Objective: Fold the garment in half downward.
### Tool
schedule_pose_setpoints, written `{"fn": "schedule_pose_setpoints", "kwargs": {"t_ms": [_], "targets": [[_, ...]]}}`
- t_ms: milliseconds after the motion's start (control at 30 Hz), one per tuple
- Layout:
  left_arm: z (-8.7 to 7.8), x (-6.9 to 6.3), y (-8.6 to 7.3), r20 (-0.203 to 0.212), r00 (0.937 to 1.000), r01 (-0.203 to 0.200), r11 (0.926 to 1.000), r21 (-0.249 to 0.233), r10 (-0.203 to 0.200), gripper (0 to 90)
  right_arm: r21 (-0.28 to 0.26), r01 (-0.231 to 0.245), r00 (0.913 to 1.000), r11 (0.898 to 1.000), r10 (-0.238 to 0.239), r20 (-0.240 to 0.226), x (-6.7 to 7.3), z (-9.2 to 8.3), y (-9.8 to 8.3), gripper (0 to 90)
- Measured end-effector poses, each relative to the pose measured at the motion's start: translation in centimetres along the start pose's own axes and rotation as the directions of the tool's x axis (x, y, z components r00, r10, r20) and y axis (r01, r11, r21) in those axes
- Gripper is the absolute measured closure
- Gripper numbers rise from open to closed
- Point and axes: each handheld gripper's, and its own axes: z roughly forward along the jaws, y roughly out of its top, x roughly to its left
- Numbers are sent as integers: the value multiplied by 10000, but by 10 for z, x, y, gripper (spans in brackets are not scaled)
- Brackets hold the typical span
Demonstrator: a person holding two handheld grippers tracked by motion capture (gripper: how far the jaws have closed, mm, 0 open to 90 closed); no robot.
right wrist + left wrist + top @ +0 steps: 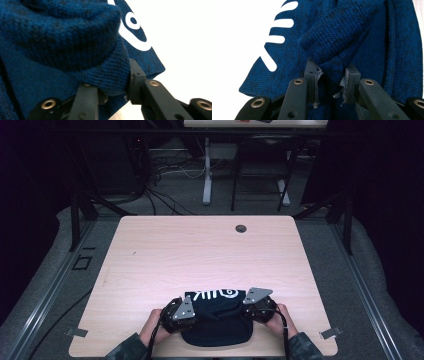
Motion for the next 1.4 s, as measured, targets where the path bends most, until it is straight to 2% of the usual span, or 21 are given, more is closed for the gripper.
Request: {"fn": "schedule_pose_setpoints", "kwargs": {"t_ms": [100, 167, 233, 267, 367, 467, 567, 600, 633, 667, 700, 767, 800, 900, 1000, 1067, 1267, 1300, 1400], "targets": [[2, 2, -2, 214, 9995, 213, 9998, 42, -214, 696, -42, -56, 9999, 10000, 56, -95, -3, -4, -1, 598], [3, 3, -3, 337, 9987, 375, 9993, -35, -374, 685, -103, -230, 9989, 9997, 225, -400, -7, -9, -2, 552], [3, 4, -3, 417, 9980, 470, 9989, -47, -467, 672, -197, -415, 9980, 9989, 405, -491, -9, -14, -4, 542], [3, 4, -2, 409, 9981, 467, 9989, -19, -466, 666, -134, -286, 9983, 9995, 278, -517, -11, -17, -5, 535], [3, 5, -4, 417, 9978, 511, 9987, 22, -512, 662, 324, -149, 9989, 9994, 163, -437, -14, -21, -7, 521], [3, 6, -3, 467, 9973, 562, 9984, 36, -563, 656, 352, -575, 9980, 9977, 584, -228, -23, -30, -12, 507], [3, 7, -3, 676, 9943, 823, 9966, 25, -822, 630, -203, -1262, 9920, 9918, 1261, -66, -33, -42, -15, 512], [3, 8, -3, 730, 9930, 933, 9956, 50, -934, 612, -565, -1615, 9867, 9853, 1623, 108, -36, -49, -12, 527], [3, 8, -2, 824, 9913, 1031, 9947, 36, -1031, 585, -826, -1805, 9833, 9801, 1818, 80, -36, -52, -10, 538], [1, 9, -1, 930, 9891, 1144, 9934, -6, -1139, 568, -1123, -1929, 9811, 9748, 1937, -43, -35, -54, -8, 546], [0, 9, -1, 944, 9887, 1172, 9931, -24, -1164, 555, -1488, -2168, 9762, 9648, 2151, -279, -33, -56, -3, 545], [-1, 9, 0, 1058, 9855, 1348, 9908, -111, -1329, 510, -1743, -2183, 9758, 9602, 2127, -507, -25, -54, 7, 543], [-3, 9, 0, 1076, 9852, 1357, 9907, -120, -1337, 504, -1742, -2076, 9780, 9626, 2001, -594, -17, -49, 13, 546], [-7, 8, 0, 1144, 9832, 1445, 9894, -130, -1421, 444, -1344, -1710, 9832, 9761, 1602, -879, -1, -33, 25, 548], [-14, 7, 0, 1118, 9821, 1546, 9879, -162, -1518, 407, -816, -1492, 9840, 9854, 1398, -1105, 5, -21, 27, 548], [-19, 8, -1, 1152, 9792, 1710, 9849, -270, -1668, 394, -530, -1537, 9815, 9867, 1463, -1235, 7, -13, 24, 541], [-36, 9, 1, 1119, 9773, 1889, 9792, -734, -1802, 368, 30, -1616, 9763, 9869, 1603, -1455, 6, -3, 17, 512], [-39, 9, 2, 1113, 9765, 1946, 9771, -865, -1846, 366, 157, -1568, 9776, 9875, 1574, -1397, 7, -1, 17, 511], [-42, 12, 2, 662, 9757, 2156, 9688, -1226, -2087, 349, 200, -1677, 9755, 9856, 1688, -1414, 12, 4, 14, 503]]}}
